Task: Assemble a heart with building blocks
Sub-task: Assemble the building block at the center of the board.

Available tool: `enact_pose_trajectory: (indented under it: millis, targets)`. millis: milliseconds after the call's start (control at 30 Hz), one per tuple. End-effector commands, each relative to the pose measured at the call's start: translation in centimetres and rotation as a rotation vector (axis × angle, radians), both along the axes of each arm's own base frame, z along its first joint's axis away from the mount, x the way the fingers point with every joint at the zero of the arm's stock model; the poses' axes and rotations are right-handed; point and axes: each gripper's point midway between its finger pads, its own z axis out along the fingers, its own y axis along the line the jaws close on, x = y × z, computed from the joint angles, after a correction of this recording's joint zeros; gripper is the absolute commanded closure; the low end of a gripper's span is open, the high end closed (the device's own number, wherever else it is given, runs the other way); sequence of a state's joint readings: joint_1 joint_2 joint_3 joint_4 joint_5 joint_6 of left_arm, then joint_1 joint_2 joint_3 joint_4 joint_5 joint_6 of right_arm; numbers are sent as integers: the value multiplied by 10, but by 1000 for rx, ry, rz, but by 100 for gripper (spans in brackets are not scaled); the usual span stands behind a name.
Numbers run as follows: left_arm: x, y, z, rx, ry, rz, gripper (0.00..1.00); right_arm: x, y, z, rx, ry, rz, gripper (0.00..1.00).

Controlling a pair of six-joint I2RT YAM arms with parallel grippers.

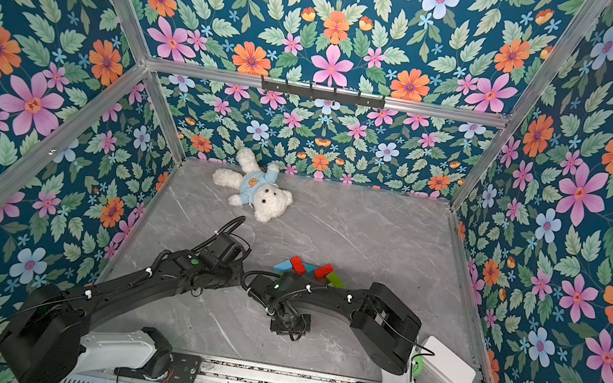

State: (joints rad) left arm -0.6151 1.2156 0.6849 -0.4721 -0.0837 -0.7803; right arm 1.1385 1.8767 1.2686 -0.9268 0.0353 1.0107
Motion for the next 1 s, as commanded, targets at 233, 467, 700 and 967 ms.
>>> enact_pose_trajectory:
  millis: [233, 467, 700, 967]
  targets:
    - [2, 4, -2, 23, -3, 3, 44, 15, -10, 5, -34, -51, -18, 64]
    - [3, 6, -2, 28, -7, -1, 44, 2, -18, 11, -39, -47, -56, 49]
    - [4, 9, -2, 41, -10, -3, 45, 0, -7, 3, -18, -16, -40, 60]
    - [5, 12, 0, 42, -16, 2, 45, 11, -8, -1, -37, -24, -53, 68]
